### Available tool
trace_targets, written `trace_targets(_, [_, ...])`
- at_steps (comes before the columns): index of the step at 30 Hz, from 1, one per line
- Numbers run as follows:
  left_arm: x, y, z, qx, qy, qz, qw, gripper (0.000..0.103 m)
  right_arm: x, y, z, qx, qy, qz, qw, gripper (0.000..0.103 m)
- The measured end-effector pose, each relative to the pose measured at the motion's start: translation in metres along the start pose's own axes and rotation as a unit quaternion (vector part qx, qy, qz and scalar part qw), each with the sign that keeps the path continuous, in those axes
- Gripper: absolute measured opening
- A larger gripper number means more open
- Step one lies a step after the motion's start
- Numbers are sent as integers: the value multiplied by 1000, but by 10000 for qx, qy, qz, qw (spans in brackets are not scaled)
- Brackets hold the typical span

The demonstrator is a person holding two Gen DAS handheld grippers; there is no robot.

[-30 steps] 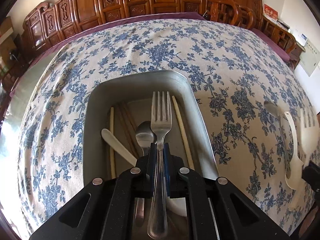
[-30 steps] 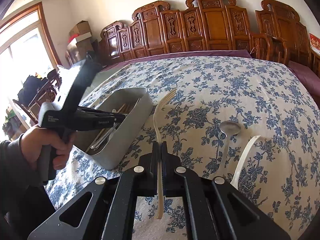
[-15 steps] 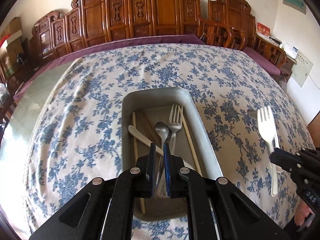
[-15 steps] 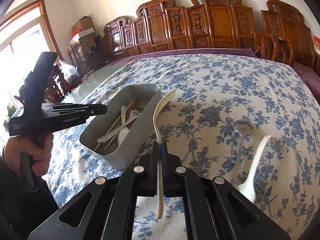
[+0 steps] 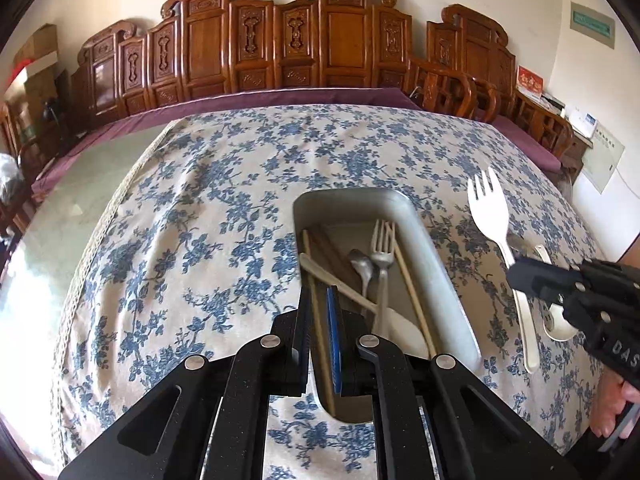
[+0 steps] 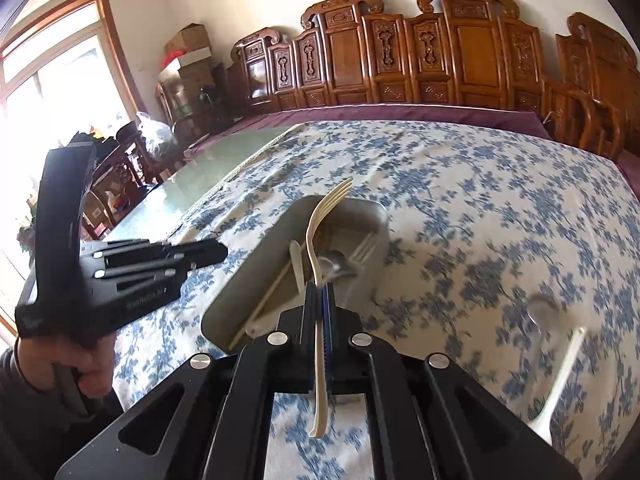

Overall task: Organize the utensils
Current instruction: 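Lower the white plastic fork into the tray and open the right tool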

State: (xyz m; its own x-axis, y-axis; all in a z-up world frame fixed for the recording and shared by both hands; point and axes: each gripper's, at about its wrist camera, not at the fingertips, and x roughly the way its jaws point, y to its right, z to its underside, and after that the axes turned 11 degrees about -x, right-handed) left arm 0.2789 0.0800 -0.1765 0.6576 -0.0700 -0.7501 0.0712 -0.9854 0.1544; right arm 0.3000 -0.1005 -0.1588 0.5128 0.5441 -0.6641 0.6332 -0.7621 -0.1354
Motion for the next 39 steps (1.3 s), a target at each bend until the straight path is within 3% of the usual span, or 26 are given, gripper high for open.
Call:
trace_targets(10, [0,-28,-4,-149,16,-39,9999,7,51,-4,-32,355,-221,-274,9988,4])
trace_targets(24, [-7,-50,-7,-314,72,-58,9995,7,117,-14,-28,784,-772,-159,9938,4])
trace_targets(33, [-9,-48,-7,-291,92,-6,9995,7,114,-17,-34,748,-651,-290,9946,8])
trace_targets(39, [-14,-35,-5,-241,135,126,9995,7,77,-9,-30,478,-437,-86,9979,8])
